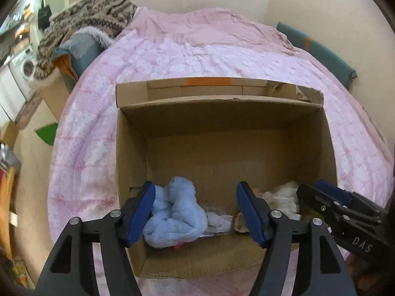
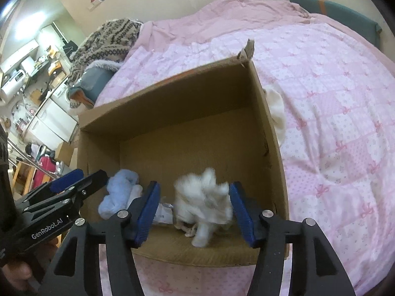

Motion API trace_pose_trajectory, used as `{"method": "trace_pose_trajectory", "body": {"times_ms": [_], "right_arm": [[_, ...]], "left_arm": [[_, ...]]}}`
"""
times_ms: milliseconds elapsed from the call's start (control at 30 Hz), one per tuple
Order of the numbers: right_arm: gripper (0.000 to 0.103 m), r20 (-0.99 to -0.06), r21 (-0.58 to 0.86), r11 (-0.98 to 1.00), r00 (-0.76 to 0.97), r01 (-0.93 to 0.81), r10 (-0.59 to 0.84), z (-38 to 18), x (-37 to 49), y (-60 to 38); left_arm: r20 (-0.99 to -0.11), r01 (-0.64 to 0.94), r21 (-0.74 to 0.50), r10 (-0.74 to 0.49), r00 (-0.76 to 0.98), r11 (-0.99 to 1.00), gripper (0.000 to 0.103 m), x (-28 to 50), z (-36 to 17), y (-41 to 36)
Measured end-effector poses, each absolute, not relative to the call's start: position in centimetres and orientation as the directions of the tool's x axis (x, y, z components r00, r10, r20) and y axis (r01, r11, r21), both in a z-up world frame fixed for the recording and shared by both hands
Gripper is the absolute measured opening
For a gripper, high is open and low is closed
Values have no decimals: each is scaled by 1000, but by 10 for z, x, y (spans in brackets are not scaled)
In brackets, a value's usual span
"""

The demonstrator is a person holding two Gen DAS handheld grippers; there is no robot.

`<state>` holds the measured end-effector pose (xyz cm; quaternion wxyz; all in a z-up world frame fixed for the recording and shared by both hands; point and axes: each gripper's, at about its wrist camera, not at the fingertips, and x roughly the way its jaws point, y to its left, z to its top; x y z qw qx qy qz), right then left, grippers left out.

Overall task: Organize soft objects
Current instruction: 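Lift both open tools out of the box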

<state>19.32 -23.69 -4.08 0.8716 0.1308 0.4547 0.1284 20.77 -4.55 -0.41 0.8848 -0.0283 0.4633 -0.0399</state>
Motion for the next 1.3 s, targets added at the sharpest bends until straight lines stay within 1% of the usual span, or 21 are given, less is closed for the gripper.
{"method": "trace_pose_trajectory", "body": {"times_ms": [33, 133, 267, 333, 367, 433, 500, 567, 633, 700, 733, 800, 867, 1000, 1100, 1200, 1300], "right_arm": [[71, -754, 351, 930, 557, -106, 348, -39, 193, -238], [72, -724, 361, 927, 596, -101, 347, -30, 189, -242], [74, -664, 342, 932, 673, -116, 327, -6, 177, -249], [82, -643, 327, 936, 695, -130, 321, 5, 171, -249], [84, -638, 324, 936, 700, -135, 322, 9, 169, -248], [97, -630, 315, 938, 707, -146, 321, 17, 164, -246], [103, -620, 302, 941, 719, -152, 315, 26, 158, -245], [103, -604, 287, 945, 736, -157, 306, 34, 150, -243], [103, -602, 269, 948, 739, -170, 303, 40, 142, -240], [103, -602, 242, 957, 748, -161, 278, 44, 132, -239], [103, -599, 240, 958, 752, -158, 274, 46, 128, -239], [103, -598, 243, 957, 753, -156, 274, 48, 120, -240], [103, -604, 240, 959, 751, -151, 269, 48, 113, -241], [103, -603, 209, 965, 756, -161, 256, 47, 100, -237], [103, -603, 177, 970, 761, -168, 242, 42, 94, -230], [103, -594, 177, 969, 766, -173, 246, 37, 85, -226], [103, -586, 166, 971, 775, -171, 237, 31, 80, -222]], "left_arm": [[-817, 38, -89, -95, 568, 995, 65, 208, -2, -44], [-781, 28, -48, -55, 622, 998, 65, 201, 9, -40], [-749, 17, -68, -62, 659, 998, 65, 192, 27, -32], [-745, 6, -69, -55, 665, 998, 65, 188, 36, -28], [-742, 9, -73, -60, 668, 997, 65, 186, 40, -26], [-732, 10, -75, -62, 679, 997, 65, 181, 48, -23], [-717, 2, -83, -61, 694, 997, 65, 173, 57, -16], [-700, -2, -82, -56, 712, 997, 65, 162, 66, -12], [-684, -11, -61, -34, 729, 998, 69, 152, 72, -11], [-675, -7, -44, -25, 737, 999, 74, 143, 76, -9], [-670, -5, -40, -23, 742, 999, 75, 137, 78, -8], [-665, -9, -39, -20, 746, 999, 81, 129, 80, -3], [-661, -20, -51, -19, 750, 998, 83, 119, 82, 3], [-653, -35, -88, -31, 756, 996, 95, 102, 81, 13], [-655, -37, -84, -27, 755, 996, 95, 94, 74, 15], [-663, -49, -77, -14, 749, 996, 95, 86, 67, 17], [-653, -70, -104, -16, 757, 992, 96, 78, 61, 22]]}}
